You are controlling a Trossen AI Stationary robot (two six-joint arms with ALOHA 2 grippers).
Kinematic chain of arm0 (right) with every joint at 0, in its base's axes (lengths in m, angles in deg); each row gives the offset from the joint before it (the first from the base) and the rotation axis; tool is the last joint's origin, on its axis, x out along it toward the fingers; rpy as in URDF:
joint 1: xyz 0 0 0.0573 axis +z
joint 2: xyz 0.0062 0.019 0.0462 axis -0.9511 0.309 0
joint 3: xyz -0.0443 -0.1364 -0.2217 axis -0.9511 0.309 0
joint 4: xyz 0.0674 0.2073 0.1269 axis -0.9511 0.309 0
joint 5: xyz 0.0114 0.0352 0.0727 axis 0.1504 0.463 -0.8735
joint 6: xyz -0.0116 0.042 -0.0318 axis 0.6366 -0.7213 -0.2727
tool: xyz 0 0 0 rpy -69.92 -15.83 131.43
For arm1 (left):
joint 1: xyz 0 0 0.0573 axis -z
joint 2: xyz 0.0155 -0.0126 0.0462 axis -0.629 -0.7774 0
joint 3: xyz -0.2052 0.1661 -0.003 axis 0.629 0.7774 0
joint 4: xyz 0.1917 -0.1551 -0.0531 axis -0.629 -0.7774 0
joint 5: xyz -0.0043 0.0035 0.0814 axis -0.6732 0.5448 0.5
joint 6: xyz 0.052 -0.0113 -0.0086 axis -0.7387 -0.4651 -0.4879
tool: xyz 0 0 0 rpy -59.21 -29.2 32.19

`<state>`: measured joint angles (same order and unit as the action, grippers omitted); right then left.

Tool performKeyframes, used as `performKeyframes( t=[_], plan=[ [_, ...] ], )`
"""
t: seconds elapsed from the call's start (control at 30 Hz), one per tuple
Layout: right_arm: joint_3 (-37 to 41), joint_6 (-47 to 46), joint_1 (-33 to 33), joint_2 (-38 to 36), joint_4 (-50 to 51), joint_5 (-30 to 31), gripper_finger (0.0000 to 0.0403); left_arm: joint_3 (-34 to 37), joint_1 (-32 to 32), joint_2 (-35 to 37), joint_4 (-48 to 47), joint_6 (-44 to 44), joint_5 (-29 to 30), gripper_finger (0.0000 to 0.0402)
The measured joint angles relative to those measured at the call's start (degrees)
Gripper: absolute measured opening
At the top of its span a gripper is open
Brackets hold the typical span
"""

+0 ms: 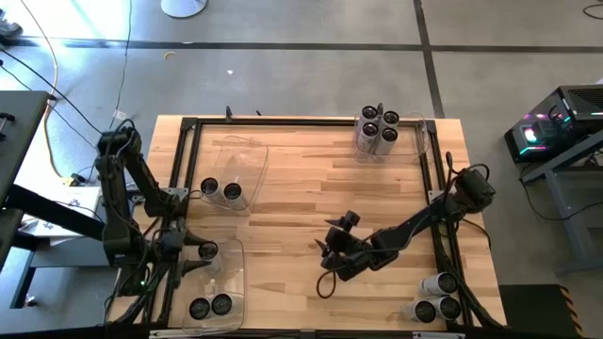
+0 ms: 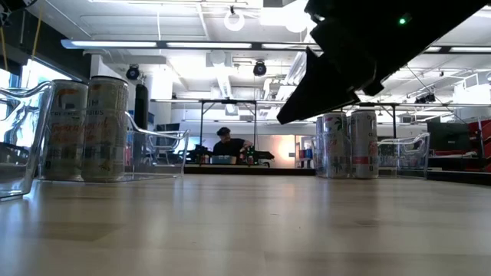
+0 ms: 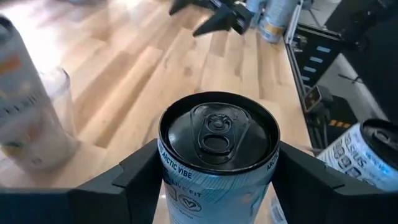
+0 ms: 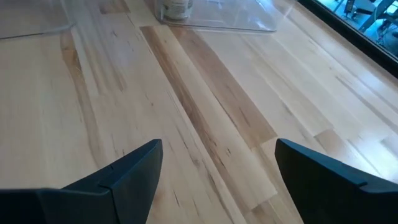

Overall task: Sort soda cans
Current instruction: Put the white blue soda can into the bottom transparent bin

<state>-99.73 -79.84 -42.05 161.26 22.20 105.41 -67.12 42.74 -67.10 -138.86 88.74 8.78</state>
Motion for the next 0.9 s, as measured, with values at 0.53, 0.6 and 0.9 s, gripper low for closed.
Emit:
performKeyframes(
  t=[0.53,0.6,0.9],
  plan=[
    [0.0,8.1,-6.2,0.0,-8.0,-6.9,0.0307,4.0,0.1,-0.4,19.4,-9.9,-9.5,0.0263],
    [0.0,8.3,-6.6,0.0,-8.1,-7.6,0.0307,4.0,0.0,-0.4,19.8,-10.0,-10.0,0.0272],
    [0.0,9.3,-6.7,0.0,-8.4,-8.0,0.0307,4.1,0.1,-0.5,22.6,-15.2,-9.2,0.0264]
  ],
)
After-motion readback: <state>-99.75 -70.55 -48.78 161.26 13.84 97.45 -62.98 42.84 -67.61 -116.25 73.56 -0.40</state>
